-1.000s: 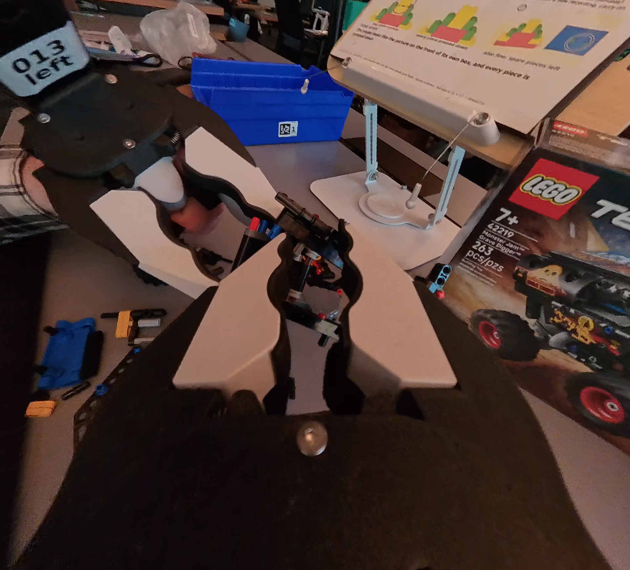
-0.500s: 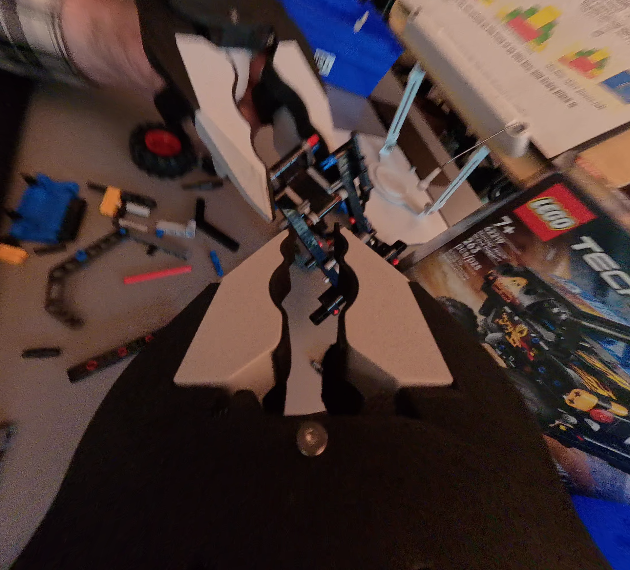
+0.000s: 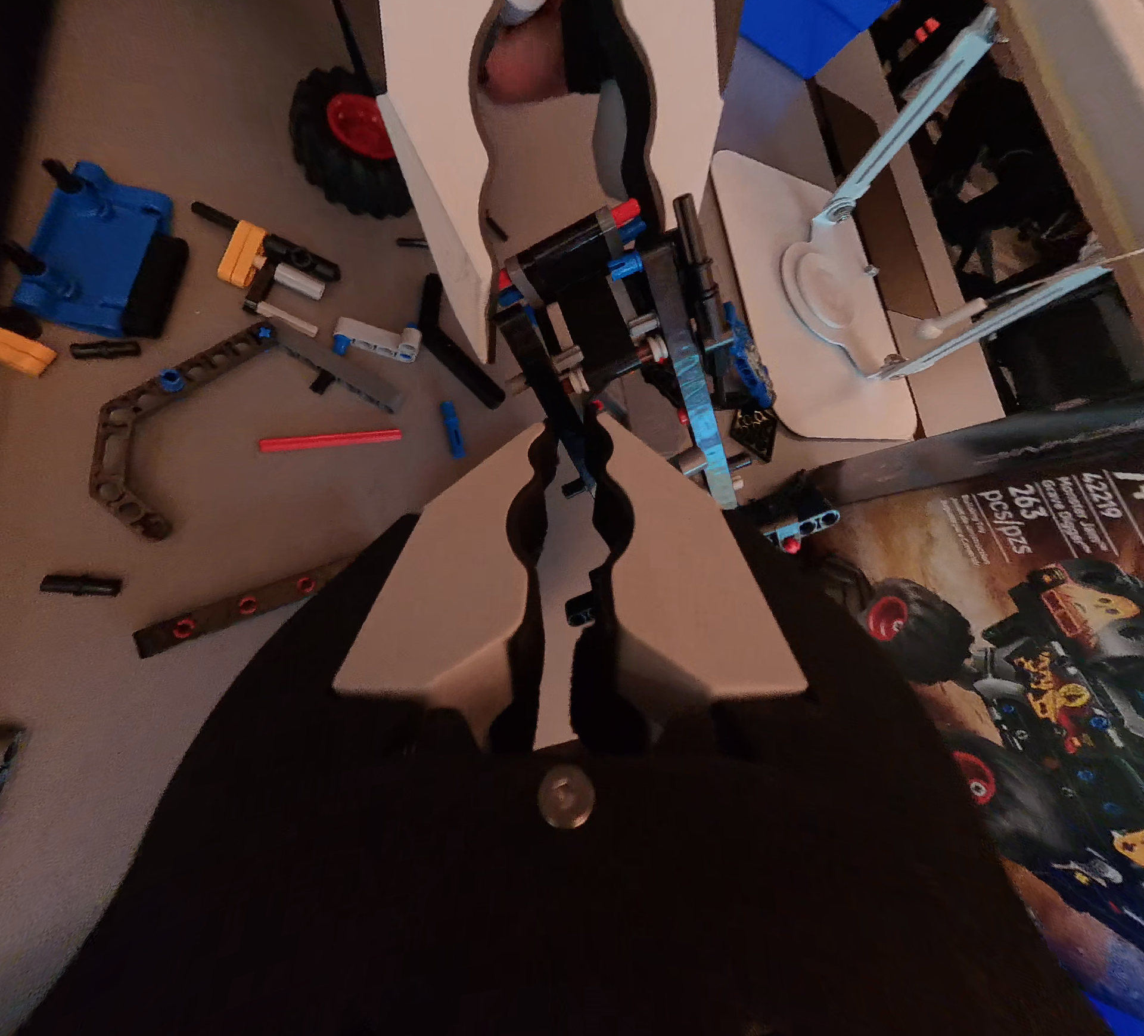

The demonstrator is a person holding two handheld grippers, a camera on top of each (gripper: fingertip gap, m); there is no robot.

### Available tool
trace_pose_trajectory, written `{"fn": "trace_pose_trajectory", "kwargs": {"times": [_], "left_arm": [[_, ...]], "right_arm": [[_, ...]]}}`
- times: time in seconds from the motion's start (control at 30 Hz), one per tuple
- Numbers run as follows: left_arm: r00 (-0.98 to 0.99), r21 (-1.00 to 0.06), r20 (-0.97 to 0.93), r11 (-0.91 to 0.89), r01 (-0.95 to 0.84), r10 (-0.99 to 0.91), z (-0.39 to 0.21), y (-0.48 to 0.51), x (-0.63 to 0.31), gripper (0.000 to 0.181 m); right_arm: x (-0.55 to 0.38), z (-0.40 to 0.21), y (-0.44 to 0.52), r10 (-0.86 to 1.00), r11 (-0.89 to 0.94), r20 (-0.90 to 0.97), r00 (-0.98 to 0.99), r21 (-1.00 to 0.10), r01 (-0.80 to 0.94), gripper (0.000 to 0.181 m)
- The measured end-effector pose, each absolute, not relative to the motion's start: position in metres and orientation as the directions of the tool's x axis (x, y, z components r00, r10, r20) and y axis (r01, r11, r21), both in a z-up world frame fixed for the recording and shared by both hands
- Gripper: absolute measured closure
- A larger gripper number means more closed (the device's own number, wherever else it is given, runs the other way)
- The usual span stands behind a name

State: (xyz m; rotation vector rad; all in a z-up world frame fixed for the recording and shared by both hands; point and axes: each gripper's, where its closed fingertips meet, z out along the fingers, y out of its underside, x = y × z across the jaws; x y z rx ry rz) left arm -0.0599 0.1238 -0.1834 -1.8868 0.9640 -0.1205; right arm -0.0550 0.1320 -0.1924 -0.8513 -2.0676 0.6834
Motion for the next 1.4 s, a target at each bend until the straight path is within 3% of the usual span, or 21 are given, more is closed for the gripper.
{"fn": "trace_pose_trajectory", "kwargs": {"times": [0.23, 0.4, 0.57, 0.67, 0.87, 0.93, 0.97, 1.07, 1.1, 1.13, 1.23, 1.4], "left_arm": [[0.638, -0.674, -0.417, -0.252, -0.695, -0.647, -0.204, 0.123, -0.079, 0.145], [0.656, -0.662, -0.399, -0.294, -0.689, -0.64, -0.214, 0.126, -0.082, 0.144], [0.698, -0.705, -0.327, -0.328, -0.629, -0.637, -0.218, 0.132, -0.08, 0.143], [0.696, -0.718, -0.355, -0.295, -0.631, -0.624, -0.21, 0.134, -0.078, 0.144], [0.689, -0.699, -0.38, -0.296, -0.651, -0.616, -0.211, 0.135, -0.078, 0.145], [0.685, -0.706, -0.38, -0.285, -0.649, -0.621, -0.208, 0.135, -0.075, 0.145], [0.684, -0.709, -0.38, -0.278, -0.648, -0.623, -0.207, 0.136, -0.073, 0.145], [0.673, -0.72, -0.365, -0.263, -0.642, -0.643, -0.205, 0.135, -0.062, 0.145], [0.665, -0.714, -0.367, -0.261, -0.649, -0.65, -0.206, 0.135, -0.059, 0.145], [0.665, -0.7, -0.382, -0.269, -0.662, -0.642, -0.208, 0.136, -0.06, 0.146], [0.677, -0.694, -0.382, -0.288, -0.659, -0.629, -0.211, 0.138, -0.063, 0.146], [0.705, -0.727, -0.388, -0.273, -0.63, -0.593, -0.2, 0.143, -0.058, 0.151]], "right_arm": [[-0.053, -0.219, 0.11, 0.662, 0.729, 0.475, -0.58, -0.59, 0.348, 0.177], [-0.051, -0.233, 0.109, 0.63, 0.764, 0.481, -0.61, -0.525, 0.375, 0.177], [-0.048, -0.23, 0.117, 0.686, 0.71, 0.433, -0.585, -0.573, 0.408, 0.175], [-0.042, -0.218, 0.117, 0.738, 0.632, 0.355, -0.574, -0.662, 0.404, 0.16], [-0.039, -0.167, 0.121, 0.802, 0.511, 0.328, -0.5, -0.81, 0.288, 0.164], [-0.05, -0.161, 0.143, 0.833, 0.526, 0.41, -0.371, -0.794, 0.303, 0.162], [-0.057, -0.168, 0.155, 0.83, 0.551, 0.459, -0.315, -0.762, 0.341, 0.152], [-0.069, -0.194, 0.161, 0.755, 0.655, 0.573, -0.318, -0.639, 0.403, 0.151], [-0.075, -0.191, 0.159, 0.745, 0.666, 0.595, -0.3, -0.642, 0.379, 0.164], [-0.077, -0.194, 0.159, 0.747, 0.664, 0.594, -0.299, -0.642, 0.384, 0.166], [-0.081, -0.199, 0.162, 0.784, 0.619, 0.551, -0.285, -0.664, 0.42, 0.168], [-0.081, -0.199, 0.17, 0.915, 0.403, 0.336, -0.224, -0.791, 0.46, 0.166]]}}
